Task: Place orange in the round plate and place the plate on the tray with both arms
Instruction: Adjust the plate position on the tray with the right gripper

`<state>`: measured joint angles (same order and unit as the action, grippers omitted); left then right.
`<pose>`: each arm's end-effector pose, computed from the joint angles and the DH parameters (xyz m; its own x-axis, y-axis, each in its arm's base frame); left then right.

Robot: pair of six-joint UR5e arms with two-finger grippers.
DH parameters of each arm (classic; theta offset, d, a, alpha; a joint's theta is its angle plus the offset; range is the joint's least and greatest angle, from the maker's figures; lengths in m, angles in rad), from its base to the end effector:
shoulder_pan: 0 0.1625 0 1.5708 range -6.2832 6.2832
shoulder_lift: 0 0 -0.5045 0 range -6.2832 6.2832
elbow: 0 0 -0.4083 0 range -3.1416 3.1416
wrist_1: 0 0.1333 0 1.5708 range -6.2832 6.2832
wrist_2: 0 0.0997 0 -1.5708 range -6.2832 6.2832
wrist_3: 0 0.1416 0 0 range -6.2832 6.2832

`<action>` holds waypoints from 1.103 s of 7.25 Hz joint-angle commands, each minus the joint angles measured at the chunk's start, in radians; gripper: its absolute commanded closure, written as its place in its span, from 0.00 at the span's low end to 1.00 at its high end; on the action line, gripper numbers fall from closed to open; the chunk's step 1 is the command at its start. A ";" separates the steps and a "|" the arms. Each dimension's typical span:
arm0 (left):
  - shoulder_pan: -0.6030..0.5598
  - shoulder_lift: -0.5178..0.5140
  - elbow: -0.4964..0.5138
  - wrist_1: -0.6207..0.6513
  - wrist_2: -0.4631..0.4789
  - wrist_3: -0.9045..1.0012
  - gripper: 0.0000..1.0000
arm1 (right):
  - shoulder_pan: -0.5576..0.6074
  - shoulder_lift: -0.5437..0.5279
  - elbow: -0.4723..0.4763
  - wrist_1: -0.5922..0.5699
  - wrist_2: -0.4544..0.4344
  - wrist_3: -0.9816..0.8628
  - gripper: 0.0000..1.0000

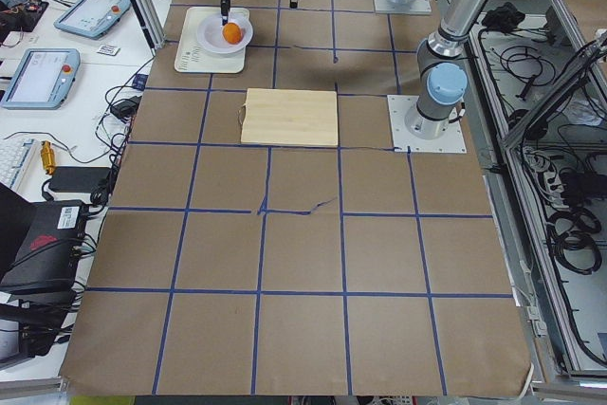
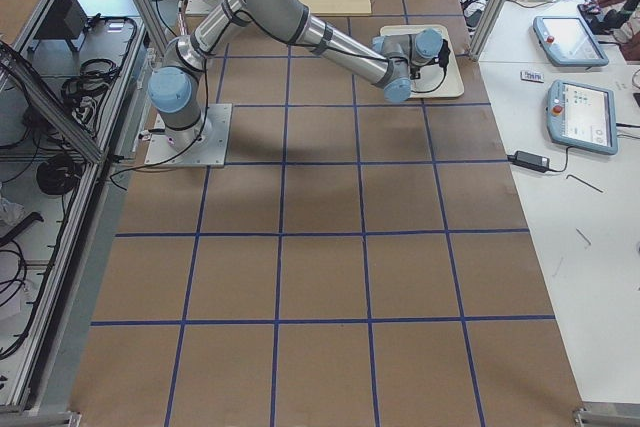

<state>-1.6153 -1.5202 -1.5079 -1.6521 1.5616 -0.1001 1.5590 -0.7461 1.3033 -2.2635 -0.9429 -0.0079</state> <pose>-0.1560 -0.4779 0.5743 -0.9984 -0.0552 0.0124 -0.0556 0.9980 -0.0311 0.2067 -0.8338 0.1890 -0.8102 -0.0776 -0.5810 0.0053 0.9902 -0.1397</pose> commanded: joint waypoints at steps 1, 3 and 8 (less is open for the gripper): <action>0.000 0.000 0.000 0.000 0.000 0.000 0.00 | -0.005 0.046 -0.073 -0.001 0.001 0.029 1.00; 0.000 0.000 -0.002 0.000 0.000 0.000 0.00 | -0.007 0.071 -0.113 -0.001 -0.002 0.037 1.00; 0.000 0.000 0.000 0.000 0.000 0.000 0.00 | -0.013 -0.043 -0.104 0.090 -0.104 0.074 0.00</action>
<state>-1.6153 -1.5202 -1.5081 -1.6521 1.5616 -0.0997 1.5477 -0.7262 1.1981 -2.2413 -0.9873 0.0552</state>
